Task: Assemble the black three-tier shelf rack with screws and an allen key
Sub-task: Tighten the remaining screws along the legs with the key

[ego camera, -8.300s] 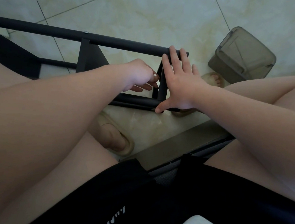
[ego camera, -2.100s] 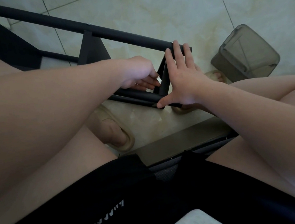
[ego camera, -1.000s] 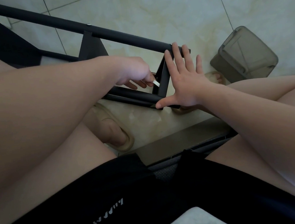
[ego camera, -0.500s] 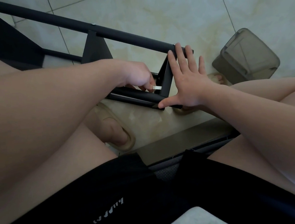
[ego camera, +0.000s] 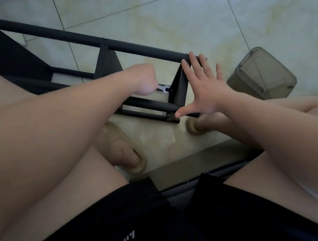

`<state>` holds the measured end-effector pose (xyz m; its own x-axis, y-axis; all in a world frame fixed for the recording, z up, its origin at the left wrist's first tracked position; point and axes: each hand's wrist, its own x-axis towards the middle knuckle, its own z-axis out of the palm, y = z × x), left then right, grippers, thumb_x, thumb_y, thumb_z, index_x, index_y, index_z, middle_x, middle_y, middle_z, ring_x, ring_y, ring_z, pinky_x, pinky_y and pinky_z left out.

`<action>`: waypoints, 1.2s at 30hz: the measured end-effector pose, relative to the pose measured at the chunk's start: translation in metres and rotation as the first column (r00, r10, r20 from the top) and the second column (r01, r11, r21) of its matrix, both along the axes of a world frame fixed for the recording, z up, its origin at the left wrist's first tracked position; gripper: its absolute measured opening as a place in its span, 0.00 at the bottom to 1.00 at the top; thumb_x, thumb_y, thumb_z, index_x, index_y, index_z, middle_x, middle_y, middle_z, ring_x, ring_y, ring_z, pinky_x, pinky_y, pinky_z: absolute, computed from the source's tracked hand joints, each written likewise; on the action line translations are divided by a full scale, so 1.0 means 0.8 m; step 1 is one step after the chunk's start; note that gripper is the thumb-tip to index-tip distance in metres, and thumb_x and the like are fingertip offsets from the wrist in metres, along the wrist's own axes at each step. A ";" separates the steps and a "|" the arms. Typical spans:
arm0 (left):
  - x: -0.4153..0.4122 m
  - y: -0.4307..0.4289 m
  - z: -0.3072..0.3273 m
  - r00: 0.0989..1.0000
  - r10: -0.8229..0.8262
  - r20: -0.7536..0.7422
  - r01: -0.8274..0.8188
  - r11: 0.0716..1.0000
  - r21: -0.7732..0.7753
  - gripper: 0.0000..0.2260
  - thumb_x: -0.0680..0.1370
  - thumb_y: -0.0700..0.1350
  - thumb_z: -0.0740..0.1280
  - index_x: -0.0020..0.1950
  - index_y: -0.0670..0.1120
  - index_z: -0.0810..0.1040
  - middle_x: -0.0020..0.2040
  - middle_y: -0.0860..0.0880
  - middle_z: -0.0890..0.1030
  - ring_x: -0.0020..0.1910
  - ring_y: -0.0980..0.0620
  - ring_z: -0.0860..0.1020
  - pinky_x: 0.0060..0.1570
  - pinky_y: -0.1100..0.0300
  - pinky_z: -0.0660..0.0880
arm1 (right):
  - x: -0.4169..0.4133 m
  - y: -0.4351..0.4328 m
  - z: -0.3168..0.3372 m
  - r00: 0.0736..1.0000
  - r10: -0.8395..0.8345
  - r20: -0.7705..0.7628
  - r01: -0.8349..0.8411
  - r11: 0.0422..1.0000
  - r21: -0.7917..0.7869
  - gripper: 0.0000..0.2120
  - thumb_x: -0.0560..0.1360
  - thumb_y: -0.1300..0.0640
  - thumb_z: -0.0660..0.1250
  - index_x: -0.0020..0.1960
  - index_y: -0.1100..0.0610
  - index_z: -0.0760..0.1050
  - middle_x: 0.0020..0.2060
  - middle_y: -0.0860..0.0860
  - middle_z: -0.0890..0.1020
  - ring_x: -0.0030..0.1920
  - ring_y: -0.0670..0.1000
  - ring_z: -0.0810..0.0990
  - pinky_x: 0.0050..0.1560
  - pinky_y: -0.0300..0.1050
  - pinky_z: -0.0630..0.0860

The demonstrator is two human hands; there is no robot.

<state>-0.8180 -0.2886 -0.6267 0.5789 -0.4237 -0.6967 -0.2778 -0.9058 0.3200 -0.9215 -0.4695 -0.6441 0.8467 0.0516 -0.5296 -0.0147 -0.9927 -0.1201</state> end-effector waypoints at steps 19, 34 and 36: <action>0.244 -0.045 0.015 0.913 0.273 0.303 -0.213 0.953 -0.217 0.08 0.82 0.40 0.57 0.60 0.43 0.71 0.54 0.43 0.77 0.50 0.43 0.75 0.47 0.50 0.72 | 0.292 -0.075 0.039 0.994 0.105 -0.036 -0.108 0.991 -0.078 0.63 0.63 0.22 0.68 0.82 0.49 0.38 0.79 0.50 0.62 0.76 0.59 0.60 0.73 0.58 0.58; 0.268 -0.042 -0.028 0.817 0.310 0.486 -0.207 0.944 -0.255 0.05 0.80 0.39 0.55 0.53 0.48 0.64 0.37 0.48 0.75 0.34 0.47 0.74 0.30 0.54 0.63 | 0.314 -0.098 0.022 0.986 0.076 0.149 -0.082 0.996 0.036 0.47 0.60 0.27 0.75 0.68 0.51 0.65 0.54 0.46 0.71 0.54 0.50 0.67 0.53 0.47 0.69; 0.264 -0.041 -0.019 0.785 0.298 0.543 -0.165 0.946 -0.281 0.05 0.81 0.39 0.55 0.53 0.48 0.63 0.36 0.47 0.75 0.32 0.46 0.74 0.29 0.54 0.63 | 0.305 -0.095 0.027 0.967 0.105 0.231 -0.106 0.994 -0.007 0.47 0.61 0.26 0.74 0.68 0.52 0.65 0.55 0.48 0.72 0.55 0.52 0.68 0.55 0.48 0.70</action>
<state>-0.6066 -0.3218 -0.6419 0.9404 -0.3190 -0.1176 -0.2599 -0.8975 0.3564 -0.6778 -0.5458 -0.6227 0.9357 0.1495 -0.3196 0.1190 -0.9864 -0.1130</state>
